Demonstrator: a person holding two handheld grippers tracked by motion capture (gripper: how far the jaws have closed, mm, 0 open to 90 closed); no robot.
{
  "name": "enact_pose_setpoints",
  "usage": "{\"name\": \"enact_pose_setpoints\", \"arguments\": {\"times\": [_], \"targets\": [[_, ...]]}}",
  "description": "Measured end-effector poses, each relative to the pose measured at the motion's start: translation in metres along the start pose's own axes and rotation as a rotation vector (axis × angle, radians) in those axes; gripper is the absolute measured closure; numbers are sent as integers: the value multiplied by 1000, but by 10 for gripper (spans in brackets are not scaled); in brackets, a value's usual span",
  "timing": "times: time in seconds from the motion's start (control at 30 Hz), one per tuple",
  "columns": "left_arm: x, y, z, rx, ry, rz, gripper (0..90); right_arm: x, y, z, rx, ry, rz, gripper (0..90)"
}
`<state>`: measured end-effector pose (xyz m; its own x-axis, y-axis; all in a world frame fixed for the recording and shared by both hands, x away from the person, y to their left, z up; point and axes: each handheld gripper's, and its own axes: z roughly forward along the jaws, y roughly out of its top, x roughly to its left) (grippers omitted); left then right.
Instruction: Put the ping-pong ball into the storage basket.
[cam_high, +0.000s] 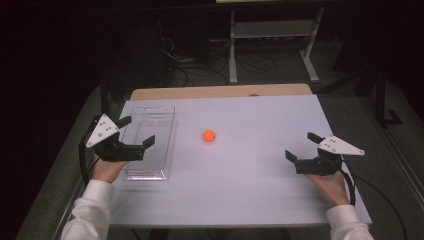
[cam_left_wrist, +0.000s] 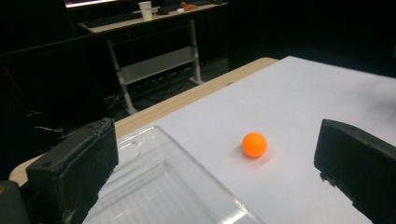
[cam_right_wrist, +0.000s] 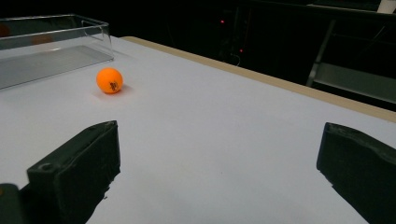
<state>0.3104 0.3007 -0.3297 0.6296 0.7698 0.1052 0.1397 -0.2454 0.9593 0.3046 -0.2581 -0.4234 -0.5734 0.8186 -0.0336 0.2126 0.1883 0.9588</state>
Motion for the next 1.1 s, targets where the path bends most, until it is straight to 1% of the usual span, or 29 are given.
{"name": "enact_pose_setpoints", "arguments": {"times": [0.03,0.17,0.3,0.47,0.7,0.73,0.8,0.87,0.93,0.97,1.1], "targets": [[0,4,3,2,-10,1,0,0,0,0,1,2,2,0],[-1,8,7,16,-19,14,0,0,0,0,2,2,1,0],[-2,13,13,43,-31,39,0,0,0,0,3,2,0,0],[-2,17,21,65,-45,55,0,0,0,0,3,2,1,0],[-1,21,29,82,-63,65,0,0,0,0,4,3,1,0],[-1,24,33,91,-76,70,0,0,0,0,5,3,1,0],[-1,25,34,95,-78,73,0,1,0,1,8,3,1,0],[-1,31,40,108,-87,84,0,1,-1,1,10,3,-3,0],[-1,32,41,108,-89,84,0,1,-1,1,9,2,-2,0],[-2,35,44,114,-96,92,0,0,-1,1,9,3,-2,0],[-3,37,51,127,-103,97,0,0,-1,0,8,3,-1,0]]}}
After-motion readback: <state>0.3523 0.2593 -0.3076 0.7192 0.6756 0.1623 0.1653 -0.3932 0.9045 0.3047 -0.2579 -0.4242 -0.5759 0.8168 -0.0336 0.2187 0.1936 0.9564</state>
